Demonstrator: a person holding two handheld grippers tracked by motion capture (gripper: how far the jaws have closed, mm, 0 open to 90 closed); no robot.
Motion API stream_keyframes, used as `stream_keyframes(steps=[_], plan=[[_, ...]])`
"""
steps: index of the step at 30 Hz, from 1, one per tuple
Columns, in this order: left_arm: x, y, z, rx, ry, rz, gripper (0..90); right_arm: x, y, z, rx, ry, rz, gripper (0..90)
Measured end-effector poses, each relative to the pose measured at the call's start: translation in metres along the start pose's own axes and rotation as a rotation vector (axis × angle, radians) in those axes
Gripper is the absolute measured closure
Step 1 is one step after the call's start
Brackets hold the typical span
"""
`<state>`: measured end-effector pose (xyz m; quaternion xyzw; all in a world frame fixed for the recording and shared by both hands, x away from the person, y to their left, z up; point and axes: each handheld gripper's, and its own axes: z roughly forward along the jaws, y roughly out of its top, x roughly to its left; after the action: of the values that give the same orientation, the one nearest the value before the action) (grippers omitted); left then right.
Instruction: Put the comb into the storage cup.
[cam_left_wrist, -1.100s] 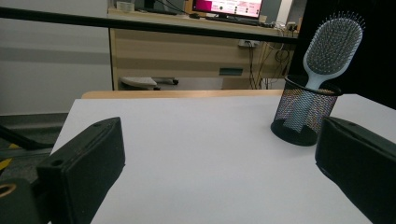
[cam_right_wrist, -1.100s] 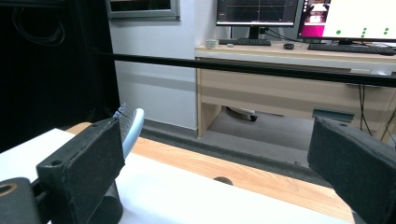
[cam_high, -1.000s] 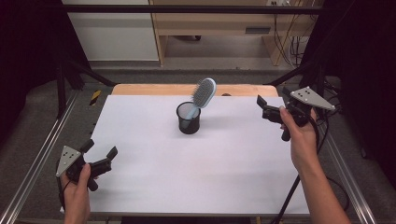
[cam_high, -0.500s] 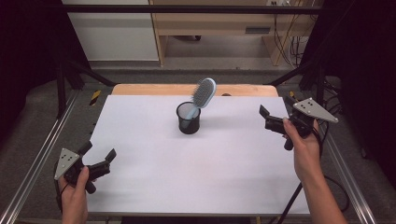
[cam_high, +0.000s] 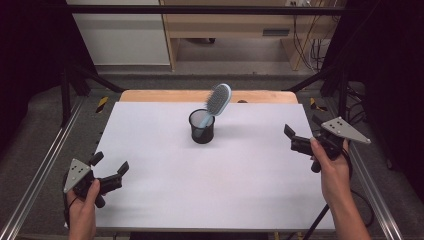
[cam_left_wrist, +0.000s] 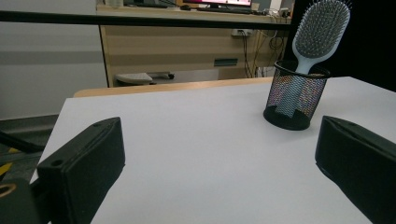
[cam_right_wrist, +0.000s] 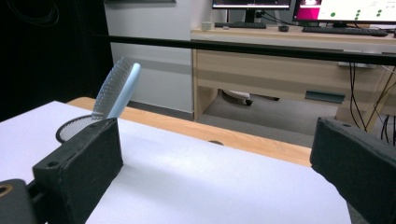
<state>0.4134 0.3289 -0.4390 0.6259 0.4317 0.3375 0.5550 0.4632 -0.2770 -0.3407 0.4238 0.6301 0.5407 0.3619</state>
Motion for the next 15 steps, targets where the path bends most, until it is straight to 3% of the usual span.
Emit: stream_keyframes(steps=[15], plan=[[0.004, 0.001, -0.004, -0.01, 0.004, -0.01, 1.8, 0.002, -0.038, -0.015, -0.002, 0.026, -0.006, 3.6]])
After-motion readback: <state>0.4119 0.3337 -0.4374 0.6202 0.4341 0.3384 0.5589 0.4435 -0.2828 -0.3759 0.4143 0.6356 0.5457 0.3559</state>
